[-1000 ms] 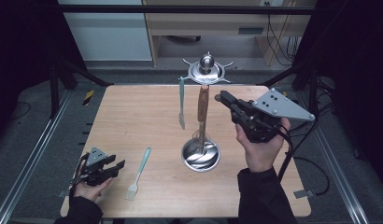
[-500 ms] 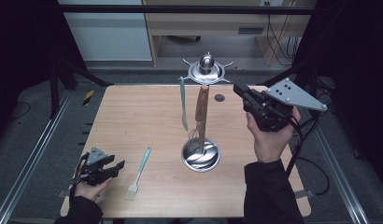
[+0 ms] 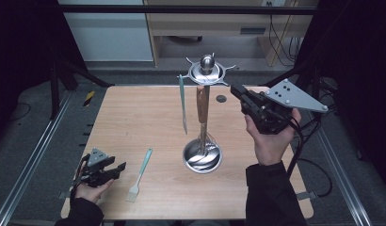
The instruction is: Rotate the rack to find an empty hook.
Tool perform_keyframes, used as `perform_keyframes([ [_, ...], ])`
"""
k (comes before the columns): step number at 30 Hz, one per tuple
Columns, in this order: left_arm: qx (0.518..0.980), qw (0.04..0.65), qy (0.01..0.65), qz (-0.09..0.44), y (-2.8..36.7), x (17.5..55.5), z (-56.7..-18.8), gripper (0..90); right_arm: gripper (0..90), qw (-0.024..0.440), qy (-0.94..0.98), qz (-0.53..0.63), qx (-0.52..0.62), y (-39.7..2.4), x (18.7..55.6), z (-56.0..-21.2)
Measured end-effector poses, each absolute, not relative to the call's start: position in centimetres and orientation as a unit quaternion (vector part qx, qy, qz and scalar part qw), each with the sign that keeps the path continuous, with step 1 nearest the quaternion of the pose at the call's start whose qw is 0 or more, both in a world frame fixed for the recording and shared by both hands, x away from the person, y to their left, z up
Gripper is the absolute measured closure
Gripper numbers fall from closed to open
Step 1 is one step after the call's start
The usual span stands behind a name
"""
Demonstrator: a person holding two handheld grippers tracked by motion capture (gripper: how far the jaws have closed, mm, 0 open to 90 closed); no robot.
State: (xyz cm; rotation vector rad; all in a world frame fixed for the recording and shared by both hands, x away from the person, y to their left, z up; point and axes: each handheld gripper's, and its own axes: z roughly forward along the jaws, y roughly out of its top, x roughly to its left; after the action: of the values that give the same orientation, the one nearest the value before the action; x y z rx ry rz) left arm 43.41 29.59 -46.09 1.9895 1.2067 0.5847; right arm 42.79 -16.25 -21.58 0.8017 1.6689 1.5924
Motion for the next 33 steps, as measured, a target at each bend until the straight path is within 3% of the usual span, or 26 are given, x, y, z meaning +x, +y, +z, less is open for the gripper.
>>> perform_keyframes([
  [18,0.771,0.36,0.472,0.231,29.6,43.5,-46.1,41.2,90.0,0.323,0.664,0.613,0.279,-14.1,42.0,-21.7],
  [33,0.772,0.363,0.466,0.236,29.6,43.4,-46.2,49.9,90.0,0.309,0.67,0.62,0.266,-12.9,41.9,-21.7],
])
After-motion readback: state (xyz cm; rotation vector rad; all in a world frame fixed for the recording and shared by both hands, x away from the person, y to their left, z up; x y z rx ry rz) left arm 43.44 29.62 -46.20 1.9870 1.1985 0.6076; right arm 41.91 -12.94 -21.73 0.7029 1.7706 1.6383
